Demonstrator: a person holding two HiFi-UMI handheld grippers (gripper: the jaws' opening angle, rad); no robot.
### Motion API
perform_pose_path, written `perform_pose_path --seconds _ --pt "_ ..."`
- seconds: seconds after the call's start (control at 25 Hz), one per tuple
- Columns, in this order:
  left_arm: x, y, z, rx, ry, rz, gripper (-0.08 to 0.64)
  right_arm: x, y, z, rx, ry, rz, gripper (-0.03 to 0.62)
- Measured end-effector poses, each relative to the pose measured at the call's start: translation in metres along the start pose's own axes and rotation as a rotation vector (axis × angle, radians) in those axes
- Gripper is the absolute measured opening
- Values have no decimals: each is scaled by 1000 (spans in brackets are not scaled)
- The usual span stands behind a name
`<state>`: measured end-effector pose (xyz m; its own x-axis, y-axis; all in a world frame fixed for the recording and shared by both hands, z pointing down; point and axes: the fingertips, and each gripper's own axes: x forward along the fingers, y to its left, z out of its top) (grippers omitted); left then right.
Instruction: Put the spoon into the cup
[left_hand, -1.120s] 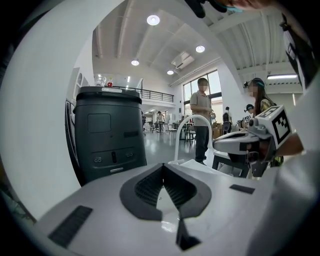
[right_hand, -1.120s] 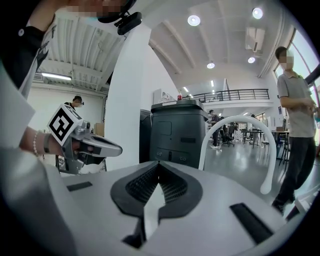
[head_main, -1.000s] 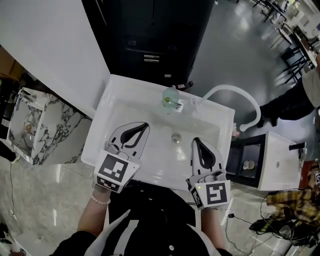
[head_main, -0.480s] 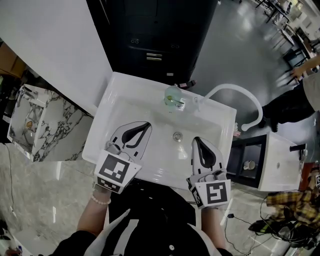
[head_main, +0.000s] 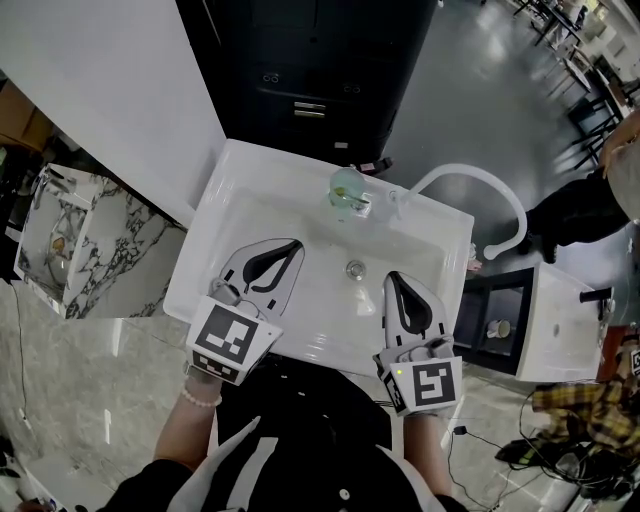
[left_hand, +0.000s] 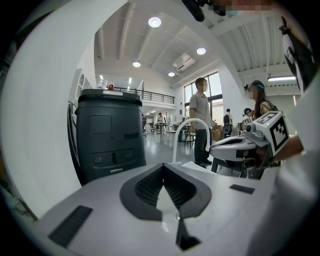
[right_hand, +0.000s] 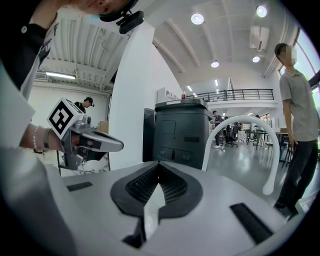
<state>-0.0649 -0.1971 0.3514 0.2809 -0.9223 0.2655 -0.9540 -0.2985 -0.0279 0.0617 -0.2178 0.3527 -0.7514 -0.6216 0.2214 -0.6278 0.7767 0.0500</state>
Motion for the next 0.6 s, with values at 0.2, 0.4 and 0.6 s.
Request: perform_pose_path --seconds 0.2,0.4,0.6 --pt "0 -2 -1 -2 3 -3 2 0 2 0 -6 -1 8 0" --pt "2 -4 -1 -3 6 -9 2 -3 1 -2 -4 27 10 0" --pt "3 -5 1 2 6 -15 0 -3 0 -2 6 90 -10 0"
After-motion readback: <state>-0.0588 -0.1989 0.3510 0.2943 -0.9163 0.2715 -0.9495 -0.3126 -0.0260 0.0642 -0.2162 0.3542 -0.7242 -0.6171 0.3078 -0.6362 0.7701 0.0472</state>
